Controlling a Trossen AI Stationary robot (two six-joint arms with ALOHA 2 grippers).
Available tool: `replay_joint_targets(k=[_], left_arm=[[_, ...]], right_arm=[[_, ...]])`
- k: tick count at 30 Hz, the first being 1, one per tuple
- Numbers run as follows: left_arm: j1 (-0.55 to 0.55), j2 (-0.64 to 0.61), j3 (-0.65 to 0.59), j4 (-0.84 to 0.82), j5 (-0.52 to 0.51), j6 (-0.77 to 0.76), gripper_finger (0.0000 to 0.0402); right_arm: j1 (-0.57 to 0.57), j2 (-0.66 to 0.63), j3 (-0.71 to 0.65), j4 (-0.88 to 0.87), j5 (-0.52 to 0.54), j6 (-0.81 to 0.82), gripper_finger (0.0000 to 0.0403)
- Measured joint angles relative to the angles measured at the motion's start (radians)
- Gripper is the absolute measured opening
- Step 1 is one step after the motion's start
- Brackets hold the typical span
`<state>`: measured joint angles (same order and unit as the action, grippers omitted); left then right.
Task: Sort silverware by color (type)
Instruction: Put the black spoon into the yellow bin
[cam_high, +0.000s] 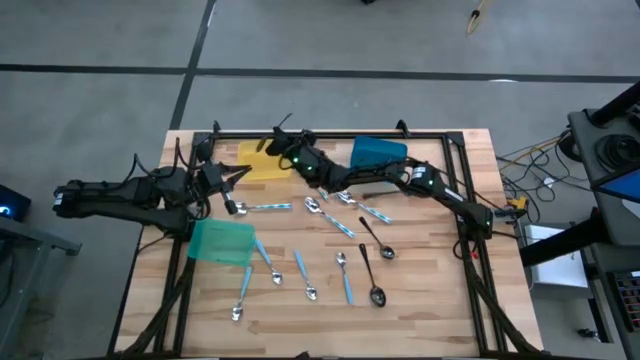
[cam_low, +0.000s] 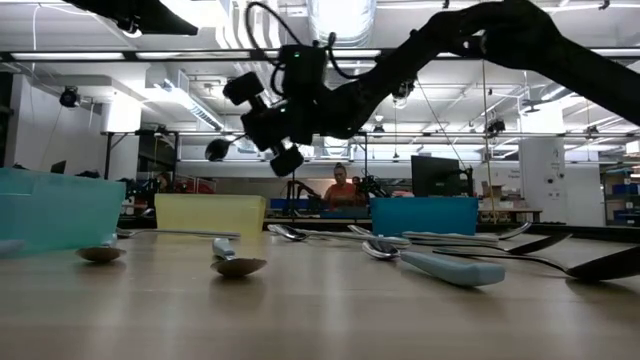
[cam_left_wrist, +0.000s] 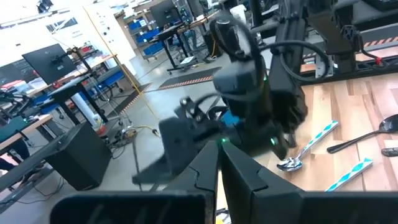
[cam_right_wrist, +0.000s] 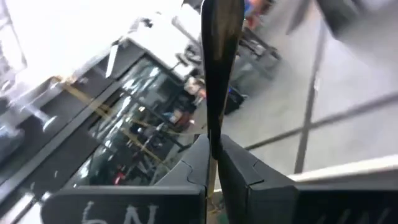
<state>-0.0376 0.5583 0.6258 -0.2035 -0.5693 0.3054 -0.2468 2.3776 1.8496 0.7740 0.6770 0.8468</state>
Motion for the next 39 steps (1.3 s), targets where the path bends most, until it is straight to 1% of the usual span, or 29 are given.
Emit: replay_joint_targets(k=[4,8,11,13,17,19,23,31,36,39], left_arm=[[0.0,-0.001,0.0,0.0,-0.001,0.0,0.0001],[0.0,-0.002,0.0,0.0,-0.008,0.0,0.0001],[0.0,-0.002,-0.001,0.0,-0.051,-0.003,0.0001],[0.0,-0.003,-0.001,0.0,-0.093,-0.018,0.0001],[0.0,-0.016,-0.001,-0.002,-0.155,-0.037,0.0001],[0.0,-0.024,-0.001,-0.003,-0.156,-0.044,0.0001],[0.0,-0.038,-0.001,-0.003,-0.156,-0.053,0.0001],[0.0,-0.061,-0.002,-0.019,-0.156,-0.064,0.0001],[0.0,-0.07,-0.002,-0.024,-0.155,-0.079,0.0001],[0.0,-0.072,-0.002,-0.024,-0.155,-0.08,0.0001]], right_arm=[[0.012,0.049,0.1,-0.112,0.03,0.118,0.0012],[0.015,0.089,0.232,-0.349,0.03,0.243,0.0012],[0.015,0.106,0.312,-0.544,0.032,0.351,0.0012],[0.015,0.111,0.35,-0.628,0.031,0.386,0.0013],[0.017,0.112,0.391,-0.656,0.029,0.365,0.0013],[0.02,0.112,0.406,-0.657,0.026,0.357,0.0013],[0.025,0.112,0.408,-0.683,0.023,0.28,0.0013],[0.026,0.111,0.407,-0.778,0.03,0.334,0.0013],[0.029,0.111,0.406,-0.78,0.022,0.358,0.0013],[0.029,0.11,0.406,-0.812,0.022,0.37,0.0013]])
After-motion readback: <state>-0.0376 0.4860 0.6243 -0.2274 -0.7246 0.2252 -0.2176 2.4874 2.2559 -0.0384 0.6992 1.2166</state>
